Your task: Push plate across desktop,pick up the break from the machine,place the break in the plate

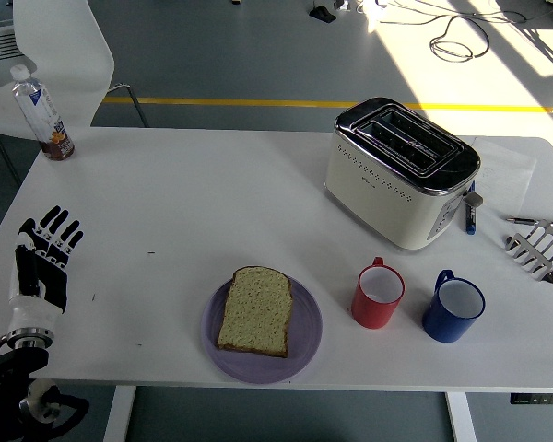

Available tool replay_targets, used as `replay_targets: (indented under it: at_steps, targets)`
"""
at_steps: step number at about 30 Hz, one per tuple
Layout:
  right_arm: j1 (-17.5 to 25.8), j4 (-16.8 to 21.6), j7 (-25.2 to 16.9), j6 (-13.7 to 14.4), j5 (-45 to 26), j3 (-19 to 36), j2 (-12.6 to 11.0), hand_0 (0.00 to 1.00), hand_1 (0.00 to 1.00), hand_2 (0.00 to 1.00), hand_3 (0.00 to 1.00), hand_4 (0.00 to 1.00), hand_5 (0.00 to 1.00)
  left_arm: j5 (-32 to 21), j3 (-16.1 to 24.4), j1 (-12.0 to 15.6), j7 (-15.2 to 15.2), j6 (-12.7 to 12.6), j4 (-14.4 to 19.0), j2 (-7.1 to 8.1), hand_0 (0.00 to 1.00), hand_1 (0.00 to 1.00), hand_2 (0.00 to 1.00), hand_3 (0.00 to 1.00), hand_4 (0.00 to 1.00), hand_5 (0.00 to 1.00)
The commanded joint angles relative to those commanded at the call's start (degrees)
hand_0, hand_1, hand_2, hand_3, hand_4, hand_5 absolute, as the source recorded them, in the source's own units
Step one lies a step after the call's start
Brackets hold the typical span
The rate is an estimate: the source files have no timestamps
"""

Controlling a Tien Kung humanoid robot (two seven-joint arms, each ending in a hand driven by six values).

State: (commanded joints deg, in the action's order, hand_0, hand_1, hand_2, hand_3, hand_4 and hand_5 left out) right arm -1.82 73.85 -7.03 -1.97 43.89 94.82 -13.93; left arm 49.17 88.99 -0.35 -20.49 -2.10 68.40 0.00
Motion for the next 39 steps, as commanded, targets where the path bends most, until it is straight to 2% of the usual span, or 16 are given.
replay_targets:
  at_steps: [8, 22, 39]
  targets:
    - [-0.3, -1.0, 1.1, -0.2, 0.2, 0.6, 0.8, 0.794, 0.757, 0.765, 0.77, 0.57, 0.705, 0.0, -0.3, -0.2, -0.2, -0.1, 0.1, 0.0, 0.81, 0.8, 0.847, 0.762, 0.501, 0.998]
    - [-0.7, -4.0, 2.7, -0.9, -0.5, 2.2, 1.7, 0.791, 0.756, 0.762, 0.766, 0.567, 0.714, 0.1, 0.4, -0.7, -0.8, -0.6, 2.6, 0.0, 0.81, 0.8, 0.848, 0.763, 0.502, 0.998]
    - [-1.3, -3.1, 2.2, -1.5, 0.1, 3.4, 2.1, 0.786, 0.753, 0.758, 0.758, 0.563, 0.73, 0.2, 1.1, -0.8, 0.3, -0.4, 1.9, 0.0, 0.81, 0.8, 0.85, 0.766, 0.504, 0.998]
